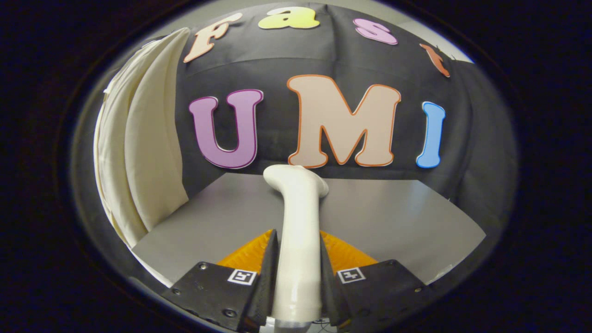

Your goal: Iron the clothes twice with a garment steamer, once on the left side and once on the right side.

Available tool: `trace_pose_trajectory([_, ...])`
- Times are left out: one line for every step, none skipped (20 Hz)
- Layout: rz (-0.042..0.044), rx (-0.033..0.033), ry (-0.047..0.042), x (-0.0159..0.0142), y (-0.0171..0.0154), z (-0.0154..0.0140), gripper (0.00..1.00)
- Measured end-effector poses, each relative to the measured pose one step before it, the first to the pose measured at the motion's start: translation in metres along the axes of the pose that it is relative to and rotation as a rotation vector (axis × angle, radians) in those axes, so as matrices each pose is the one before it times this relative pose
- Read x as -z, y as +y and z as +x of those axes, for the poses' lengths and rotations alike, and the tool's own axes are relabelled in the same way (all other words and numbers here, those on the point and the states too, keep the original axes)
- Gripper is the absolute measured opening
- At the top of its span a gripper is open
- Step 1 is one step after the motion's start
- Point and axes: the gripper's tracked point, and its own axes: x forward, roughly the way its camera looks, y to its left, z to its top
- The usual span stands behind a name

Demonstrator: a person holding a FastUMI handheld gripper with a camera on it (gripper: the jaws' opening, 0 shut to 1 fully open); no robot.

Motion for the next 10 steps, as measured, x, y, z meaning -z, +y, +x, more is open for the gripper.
trace_pose_trajectory([0.00724,-0.00153,0.00139,0.00122,-0.00140,0.00109,0.49])
trace_pose_trajectory([0.01585,-0.00652,-0.00179,-0.00149,0.00074,0.00071,0.47])
trace_pose_trajectory([0.01646,-0.00768,0.01308,-0.00020,0.00038,-0.00179,0.44])
trace_pose_trajectory([0.02233,-0.00396,0.00284,0.00094,-0.00049,-0.00102,0.42])
trace_pose_trajectory([0.01936,0.00601,-0.00745,-0.00254,-0.00030,0.00031,0.40])
trace_pose_trajectory([-0.00612,0.01005,0.01196,0.00196,-0.00091,-0.00021,0.40])
trace_pose_trajectory([-0.00621,0.00895,-0.00280,-0.00110,-0.00179,-0.00188,0.39])
trace_pose_trajectory([0.00307,0.00915,0.00504,-0.00026,0.00035,-0.00169,0.38])
trace_pose_trajectory([0.01328,0.00480,-0.01424,-0.00513,0.00023,-0.00905,0.38])
trace_pose_trajectory([0.02933,0.00477,-0.06838,-0.01231,0.00257,-0.00800,0.37])
